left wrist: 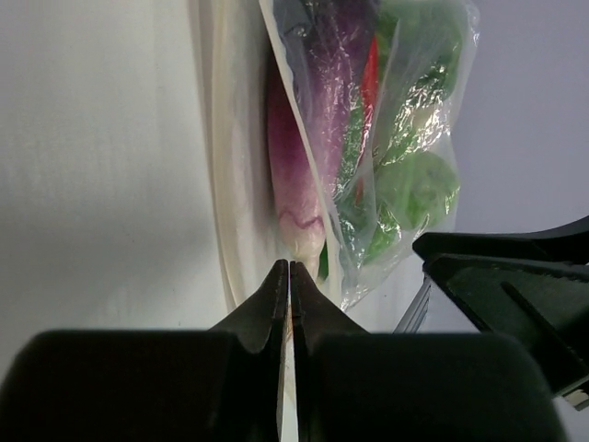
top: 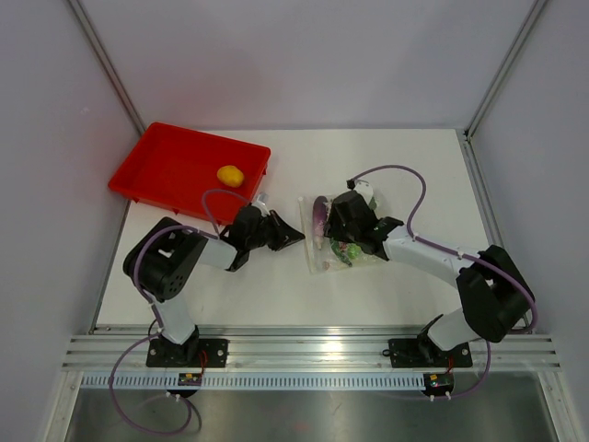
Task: Open the zip-top bag and remove the fake food
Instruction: Pick up the fake vegetable from the zipper food storage bag.
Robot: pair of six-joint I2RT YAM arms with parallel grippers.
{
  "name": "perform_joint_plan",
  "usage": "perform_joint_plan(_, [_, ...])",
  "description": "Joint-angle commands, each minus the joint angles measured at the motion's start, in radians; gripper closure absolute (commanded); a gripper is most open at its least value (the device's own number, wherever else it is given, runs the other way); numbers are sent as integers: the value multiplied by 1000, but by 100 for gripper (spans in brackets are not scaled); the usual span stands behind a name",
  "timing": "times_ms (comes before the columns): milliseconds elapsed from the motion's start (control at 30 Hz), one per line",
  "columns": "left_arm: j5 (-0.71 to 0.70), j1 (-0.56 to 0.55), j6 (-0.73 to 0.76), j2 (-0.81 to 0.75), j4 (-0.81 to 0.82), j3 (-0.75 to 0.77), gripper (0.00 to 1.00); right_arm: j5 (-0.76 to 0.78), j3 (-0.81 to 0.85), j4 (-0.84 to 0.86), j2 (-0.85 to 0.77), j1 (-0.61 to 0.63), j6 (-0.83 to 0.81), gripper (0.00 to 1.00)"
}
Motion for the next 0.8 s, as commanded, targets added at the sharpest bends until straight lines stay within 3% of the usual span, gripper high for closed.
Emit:
perform_joint_plan(0, [10,-14,17,24,20,44,95,57,134,-45,41,1,1,51])
perform_joint_plan(267, [18,-17,40,50,-14,87,82,123,346,-151,182,-1,-18,52])
perform_joint_plan(467, [29,-19,35,76,-8,100,79,118,319,-63,237,-33,-28,52])
perform_joint_plan(767, [38,-25,26,92,16,100,70,-21,289,-7,308,-113,-4,53])
